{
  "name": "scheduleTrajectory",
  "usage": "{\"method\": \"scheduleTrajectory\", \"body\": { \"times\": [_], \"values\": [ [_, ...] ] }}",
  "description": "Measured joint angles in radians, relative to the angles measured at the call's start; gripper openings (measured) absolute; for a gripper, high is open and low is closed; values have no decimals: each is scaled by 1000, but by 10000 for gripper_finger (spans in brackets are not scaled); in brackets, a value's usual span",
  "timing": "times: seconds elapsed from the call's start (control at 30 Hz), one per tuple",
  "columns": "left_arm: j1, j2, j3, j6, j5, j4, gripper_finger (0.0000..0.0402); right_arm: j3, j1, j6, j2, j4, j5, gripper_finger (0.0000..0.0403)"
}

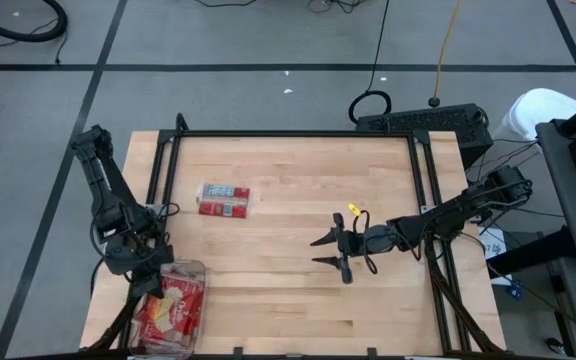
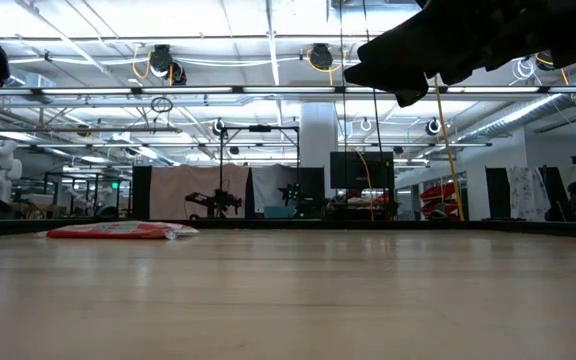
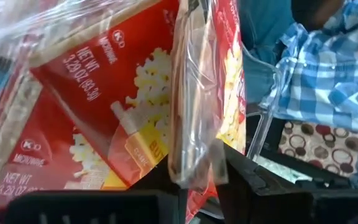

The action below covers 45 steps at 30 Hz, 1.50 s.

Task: Sort popcorn bags into baskets
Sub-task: Put the popcorn bag into the transparent bin

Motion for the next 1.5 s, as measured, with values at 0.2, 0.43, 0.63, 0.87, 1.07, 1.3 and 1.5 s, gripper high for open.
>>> {"method": "scheduleTrajectory", "body": {
  "times": [0.2,0.43,0.63,0.87,1.07,1.3,1.5],
  "values": [
    [-32,0,0,-130,26,-9,85,0,0,3,0,0,0,180],
    [-84,0,0,-298,49,-22,126,0,0,18,0,0,0,180],
    [-109,0,0,-373,54,-22,187,0,2,23,0,0,-1,180],
    [-164,19,0,-417,68,-21,209,0,36,25,0,0,-1,180],
    [-179,81,1,-421,61,-26,149,0,59,1,0,1,0,180],
    [-180,168,1,-482,52,9,72,0,59,-8,0,1,1,180],
    [-182,203,-2,-493,-3,172,33,0,59,-14,0,1,2,180]
  ]
}}
